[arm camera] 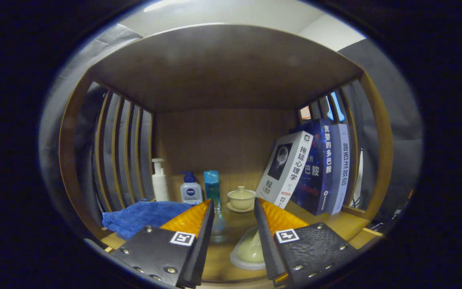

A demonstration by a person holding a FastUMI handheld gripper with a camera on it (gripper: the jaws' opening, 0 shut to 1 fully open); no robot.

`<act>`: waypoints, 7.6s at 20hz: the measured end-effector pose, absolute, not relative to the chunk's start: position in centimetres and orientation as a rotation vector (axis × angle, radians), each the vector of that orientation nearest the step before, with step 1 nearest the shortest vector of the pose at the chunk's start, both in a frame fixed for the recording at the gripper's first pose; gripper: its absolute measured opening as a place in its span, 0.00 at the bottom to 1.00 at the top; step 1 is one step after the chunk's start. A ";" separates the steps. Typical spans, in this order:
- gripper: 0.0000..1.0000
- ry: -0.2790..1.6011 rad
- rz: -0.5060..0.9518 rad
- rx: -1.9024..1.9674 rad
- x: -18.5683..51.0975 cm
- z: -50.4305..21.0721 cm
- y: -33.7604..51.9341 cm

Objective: Pull open the drawer, take out the items inside it, and place them on the countertop above the cabinet.

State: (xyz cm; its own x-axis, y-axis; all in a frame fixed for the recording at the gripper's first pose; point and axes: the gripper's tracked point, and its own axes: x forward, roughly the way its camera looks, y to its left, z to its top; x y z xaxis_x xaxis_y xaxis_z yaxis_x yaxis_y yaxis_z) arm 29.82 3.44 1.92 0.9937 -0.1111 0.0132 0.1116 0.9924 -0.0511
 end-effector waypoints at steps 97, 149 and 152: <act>0.63 -0.059 -0.010 -0.049 21.7 5.9 5.4; 0.99 0.239 -0.065 0.035 14.8 -12.8 2.3; 0.99 0.238 -0.059 0.036 16.7 -12.9 2.0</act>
State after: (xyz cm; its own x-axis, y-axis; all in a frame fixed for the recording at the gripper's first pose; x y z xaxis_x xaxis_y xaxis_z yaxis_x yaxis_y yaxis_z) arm 16.73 2.04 -12.93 0.9700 -0.0541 -0.2371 0.0626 0.9976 0.0284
